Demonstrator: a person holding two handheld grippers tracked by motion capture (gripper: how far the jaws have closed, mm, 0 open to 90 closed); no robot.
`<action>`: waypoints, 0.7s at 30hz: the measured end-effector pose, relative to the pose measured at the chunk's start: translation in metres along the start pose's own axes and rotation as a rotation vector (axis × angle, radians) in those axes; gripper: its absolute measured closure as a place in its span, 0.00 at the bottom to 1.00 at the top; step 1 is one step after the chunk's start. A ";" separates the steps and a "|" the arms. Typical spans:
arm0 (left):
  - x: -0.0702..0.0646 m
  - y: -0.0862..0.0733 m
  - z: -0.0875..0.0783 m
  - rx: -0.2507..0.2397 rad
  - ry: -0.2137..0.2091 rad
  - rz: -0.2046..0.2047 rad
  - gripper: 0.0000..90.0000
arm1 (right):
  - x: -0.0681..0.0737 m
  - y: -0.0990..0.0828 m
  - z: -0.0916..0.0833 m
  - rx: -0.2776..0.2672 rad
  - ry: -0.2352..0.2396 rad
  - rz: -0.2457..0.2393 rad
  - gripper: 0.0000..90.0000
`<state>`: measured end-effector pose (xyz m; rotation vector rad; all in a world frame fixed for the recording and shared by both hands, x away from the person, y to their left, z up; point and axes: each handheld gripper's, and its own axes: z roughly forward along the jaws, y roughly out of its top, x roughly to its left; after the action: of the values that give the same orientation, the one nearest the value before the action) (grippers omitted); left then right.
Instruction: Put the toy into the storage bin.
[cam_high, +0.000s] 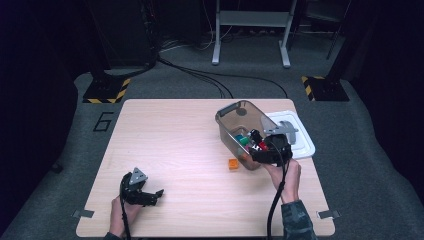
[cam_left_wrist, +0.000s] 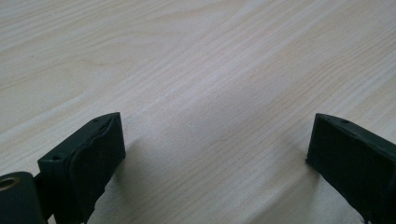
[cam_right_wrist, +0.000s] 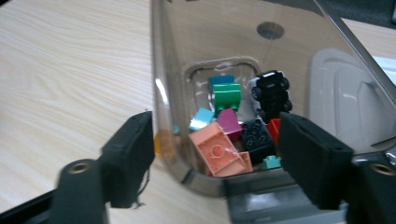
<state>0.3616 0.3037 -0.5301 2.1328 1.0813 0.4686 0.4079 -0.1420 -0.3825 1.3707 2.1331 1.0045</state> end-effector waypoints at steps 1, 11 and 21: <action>0.000 0.000 0.000 0.000 0.000 0.000 0.04 | 0.003 -0.001 -0.002 0.000 0.008 -0.005 0.25; 0.000 0.000 0.001 -0.010 0.008 -0.001 0.04 | 0.040 -0.007 -0.006 0.007 0.111 -0.072 0.15; 0.000 0.000 0.000 -0.006 0.003 0.002 0.04 | 0.075 -0.016 0.010 0.025 0.152 -0.124 0.15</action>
<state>0.3618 0.3035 -0.5306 2.1289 1.0777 0.4760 0.3729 -0.0753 -0.3980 1.1901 2.3172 1.0666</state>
